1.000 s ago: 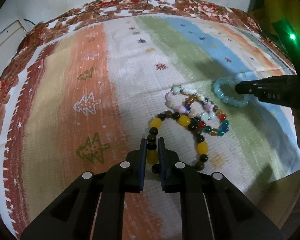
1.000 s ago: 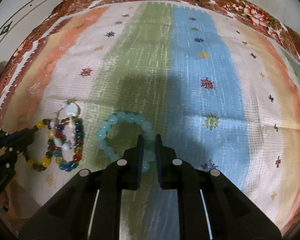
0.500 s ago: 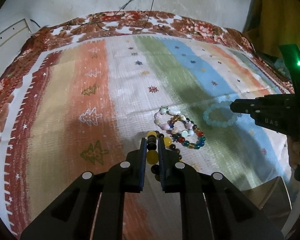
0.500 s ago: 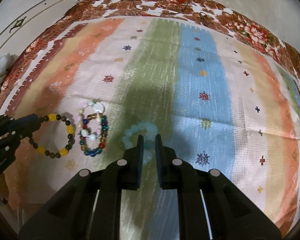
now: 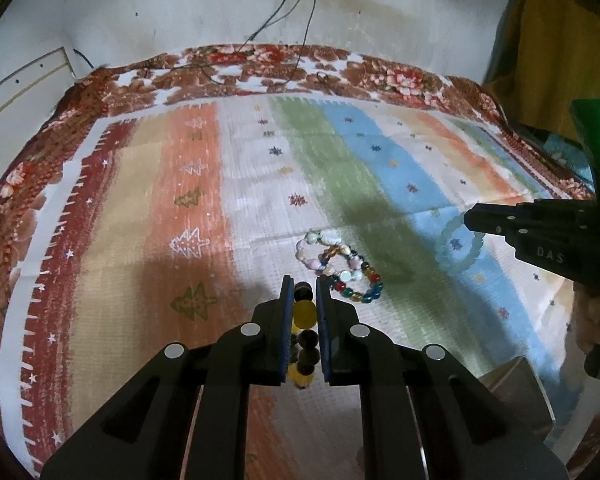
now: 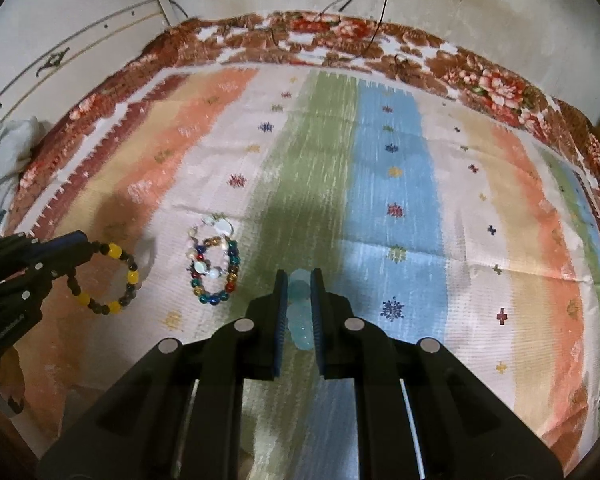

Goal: Organize jewelry
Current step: 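Carry both bracelets over the silver tin and open both tools to drop them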

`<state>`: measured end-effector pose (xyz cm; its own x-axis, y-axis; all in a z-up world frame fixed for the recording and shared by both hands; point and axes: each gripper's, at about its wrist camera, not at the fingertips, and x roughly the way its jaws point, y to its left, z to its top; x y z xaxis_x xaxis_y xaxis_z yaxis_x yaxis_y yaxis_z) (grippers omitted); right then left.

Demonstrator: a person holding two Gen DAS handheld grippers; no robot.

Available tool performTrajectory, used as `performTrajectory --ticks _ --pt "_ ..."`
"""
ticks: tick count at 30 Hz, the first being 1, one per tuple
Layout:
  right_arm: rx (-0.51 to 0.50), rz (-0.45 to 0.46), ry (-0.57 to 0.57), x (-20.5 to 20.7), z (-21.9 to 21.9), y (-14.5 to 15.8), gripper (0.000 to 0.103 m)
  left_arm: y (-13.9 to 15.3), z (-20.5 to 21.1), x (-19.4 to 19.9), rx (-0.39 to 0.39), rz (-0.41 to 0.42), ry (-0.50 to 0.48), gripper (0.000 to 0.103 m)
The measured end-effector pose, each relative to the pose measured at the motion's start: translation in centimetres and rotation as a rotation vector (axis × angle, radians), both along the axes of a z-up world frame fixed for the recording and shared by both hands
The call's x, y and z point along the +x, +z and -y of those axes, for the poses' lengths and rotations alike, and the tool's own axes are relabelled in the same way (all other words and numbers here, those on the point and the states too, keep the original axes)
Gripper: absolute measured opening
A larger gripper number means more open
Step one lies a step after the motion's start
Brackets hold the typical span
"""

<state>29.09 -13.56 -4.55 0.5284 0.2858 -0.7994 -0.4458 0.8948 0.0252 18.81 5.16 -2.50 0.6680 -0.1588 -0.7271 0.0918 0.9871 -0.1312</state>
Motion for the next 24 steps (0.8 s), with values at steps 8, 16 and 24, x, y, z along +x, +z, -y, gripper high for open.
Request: performTrajectory --ticks 8,16,24 --pt "0.082 0.027 0.033 -2.7 0.8 2.7 0.013 2.4 0.4 -1.4 -0.020 0.053 -0.006 0.011" --pt "0.119 0.051 0.050 -5.0 1.4 4.3 0.013 4.1 1.1 -3.1 -0.049 0.090 -0.028 0.011" --pt "0.144 0.081 0.069 -7.0 1.8 5.5 0.013 5.2 1.8 -5.1 -0.071 0.116 -0.045 0.011"
